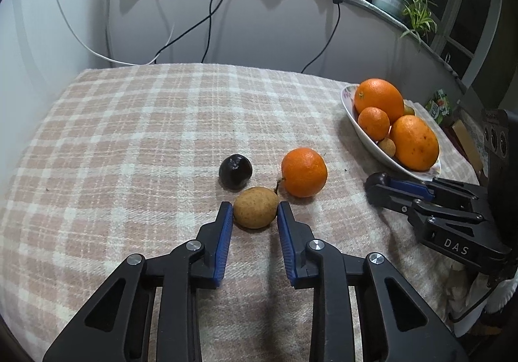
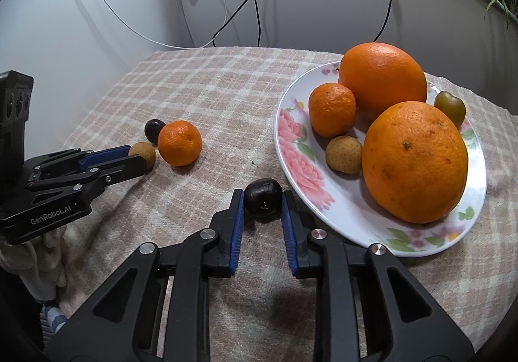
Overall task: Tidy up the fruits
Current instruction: 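Close the left gripper on a brown kiwi while the right lifts the plum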
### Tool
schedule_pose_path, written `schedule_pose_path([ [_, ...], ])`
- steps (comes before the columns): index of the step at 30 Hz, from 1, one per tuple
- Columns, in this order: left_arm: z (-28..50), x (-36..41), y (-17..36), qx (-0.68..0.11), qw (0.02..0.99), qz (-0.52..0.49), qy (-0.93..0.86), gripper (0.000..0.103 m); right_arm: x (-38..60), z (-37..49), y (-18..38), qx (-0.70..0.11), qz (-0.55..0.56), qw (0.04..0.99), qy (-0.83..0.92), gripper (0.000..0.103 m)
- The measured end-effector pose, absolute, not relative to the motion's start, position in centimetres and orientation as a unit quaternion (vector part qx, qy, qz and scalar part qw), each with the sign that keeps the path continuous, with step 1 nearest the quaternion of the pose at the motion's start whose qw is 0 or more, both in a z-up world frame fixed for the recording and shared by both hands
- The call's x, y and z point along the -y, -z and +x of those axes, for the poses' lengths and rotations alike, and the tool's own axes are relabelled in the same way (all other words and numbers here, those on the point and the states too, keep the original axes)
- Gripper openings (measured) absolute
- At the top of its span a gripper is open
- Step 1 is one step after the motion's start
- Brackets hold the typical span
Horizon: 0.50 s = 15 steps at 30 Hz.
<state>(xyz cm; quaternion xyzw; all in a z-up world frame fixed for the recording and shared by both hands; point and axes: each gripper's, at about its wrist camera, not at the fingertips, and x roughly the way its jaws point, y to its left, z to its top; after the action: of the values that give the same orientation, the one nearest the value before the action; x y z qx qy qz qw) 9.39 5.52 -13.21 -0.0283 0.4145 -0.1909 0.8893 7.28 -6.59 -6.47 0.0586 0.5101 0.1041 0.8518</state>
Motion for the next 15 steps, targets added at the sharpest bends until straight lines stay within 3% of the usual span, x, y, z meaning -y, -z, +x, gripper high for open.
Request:
schedule_pose_path([
  [15,8.7,-3.8,10.3,-0.388,0.896,-0.051,0.209,0.026,8.8,5.1,3.3,-0.479,0.094,0.862,-0.135,0.023],
])
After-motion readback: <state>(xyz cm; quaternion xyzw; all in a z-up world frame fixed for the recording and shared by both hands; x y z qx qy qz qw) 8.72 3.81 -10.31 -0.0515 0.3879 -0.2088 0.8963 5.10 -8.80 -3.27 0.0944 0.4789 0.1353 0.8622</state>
